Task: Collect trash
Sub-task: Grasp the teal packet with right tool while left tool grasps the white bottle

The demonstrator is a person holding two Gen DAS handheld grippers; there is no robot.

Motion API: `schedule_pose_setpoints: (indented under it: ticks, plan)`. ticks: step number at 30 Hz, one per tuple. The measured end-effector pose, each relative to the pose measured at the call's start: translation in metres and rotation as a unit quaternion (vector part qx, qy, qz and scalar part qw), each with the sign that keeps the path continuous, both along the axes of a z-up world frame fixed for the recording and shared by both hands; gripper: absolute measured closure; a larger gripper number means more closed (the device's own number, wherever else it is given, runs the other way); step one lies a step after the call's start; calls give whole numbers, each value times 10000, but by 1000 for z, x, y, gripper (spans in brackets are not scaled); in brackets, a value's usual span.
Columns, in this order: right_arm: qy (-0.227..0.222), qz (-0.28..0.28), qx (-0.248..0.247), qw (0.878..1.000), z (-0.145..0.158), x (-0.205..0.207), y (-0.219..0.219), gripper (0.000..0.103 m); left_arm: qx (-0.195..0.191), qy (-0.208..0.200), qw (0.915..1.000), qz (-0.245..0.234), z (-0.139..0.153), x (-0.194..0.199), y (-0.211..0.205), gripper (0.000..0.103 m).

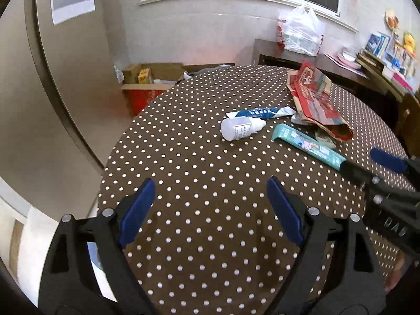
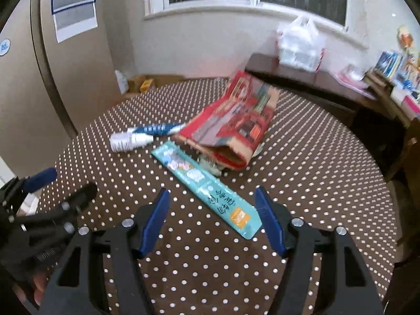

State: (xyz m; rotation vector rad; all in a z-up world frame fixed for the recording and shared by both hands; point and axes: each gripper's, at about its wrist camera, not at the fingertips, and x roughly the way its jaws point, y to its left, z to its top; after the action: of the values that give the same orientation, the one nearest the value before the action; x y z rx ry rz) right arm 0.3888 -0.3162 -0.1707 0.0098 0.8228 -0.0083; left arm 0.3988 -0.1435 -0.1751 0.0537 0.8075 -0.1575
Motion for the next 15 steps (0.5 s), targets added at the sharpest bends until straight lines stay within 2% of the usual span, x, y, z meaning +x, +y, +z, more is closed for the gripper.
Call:
schedule_pose_setpoints:
  ticks: [5, 10, 11, 13, 15]
  plan:
    - [282, 177, -112, 9994, -16, 19, 1, 37, 41, -4, 9999, -105, 0, 9, -4, 18]
    - [460, 267, -15, 9986, -24, 35, -2, 39, 103, -28, 9989, -448, 1, 20, -11, 18]
    - [460, 262, -14, 9986, -24, 37, -2, 42, 85, -10, 9987, -501, 0, 23, -12, 18]
    - [437, 254, 10, 9987, -23, 40, 0, 57, -6, 69, 9980, -636, -2, 31, -15, 18]
    - [405, 217, 15, 9989, -22, 42, 4, 65, -74, 102, 9974, -716, -2, 38, -16, 18]
